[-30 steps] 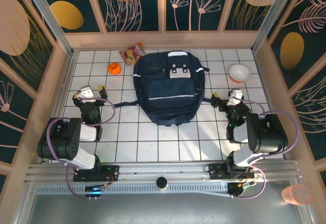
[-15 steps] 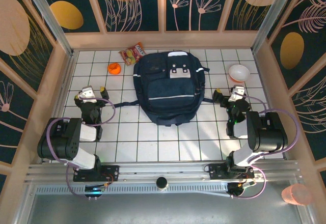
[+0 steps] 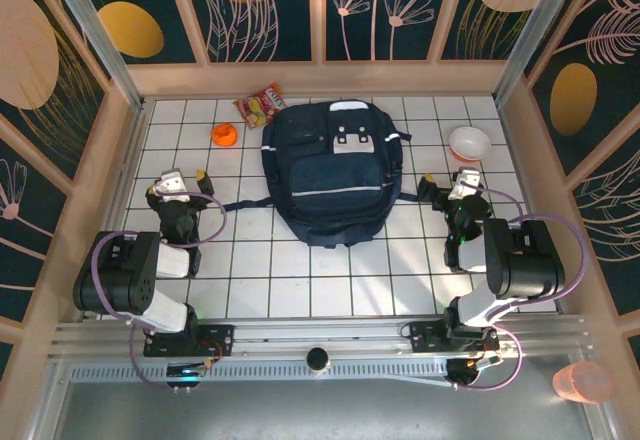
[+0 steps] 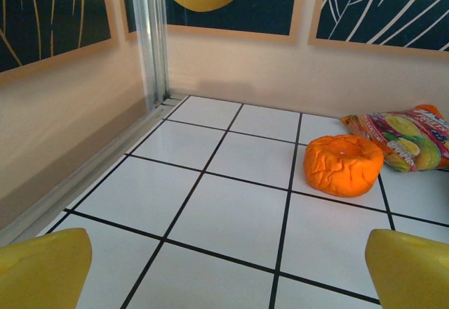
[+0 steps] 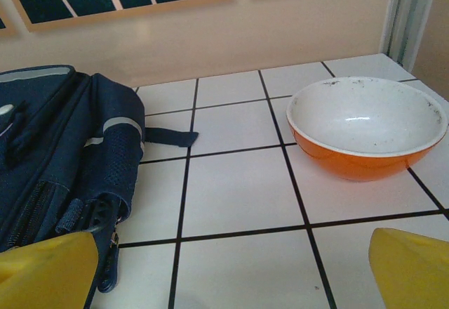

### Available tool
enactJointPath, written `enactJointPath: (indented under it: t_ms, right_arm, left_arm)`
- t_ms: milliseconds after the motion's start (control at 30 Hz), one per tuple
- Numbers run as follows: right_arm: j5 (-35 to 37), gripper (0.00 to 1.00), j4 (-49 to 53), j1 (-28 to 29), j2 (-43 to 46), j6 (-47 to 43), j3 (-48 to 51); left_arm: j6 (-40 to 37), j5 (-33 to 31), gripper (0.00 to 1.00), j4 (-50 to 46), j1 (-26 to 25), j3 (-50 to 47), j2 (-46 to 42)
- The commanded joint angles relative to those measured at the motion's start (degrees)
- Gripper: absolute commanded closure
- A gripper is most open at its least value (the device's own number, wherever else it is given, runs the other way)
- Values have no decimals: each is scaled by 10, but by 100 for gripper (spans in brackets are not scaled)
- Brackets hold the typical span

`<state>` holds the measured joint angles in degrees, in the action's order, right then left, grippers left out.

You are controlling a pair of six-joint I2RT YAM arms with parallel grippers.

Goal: Pack books, pencil case, and school supplies into a backpack

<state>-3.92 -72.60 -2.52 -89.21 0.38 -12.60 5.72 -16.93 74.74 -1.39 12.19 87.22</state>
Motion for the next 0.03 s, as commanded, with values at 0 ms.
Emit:
enactJointPath:
  t_ms: [0]
  right_arm:
    - [14, 1, -14, 3, 1, 5, -6]
  left_arm:
    - [12, 5, 1, 7, 4, -1, -4]
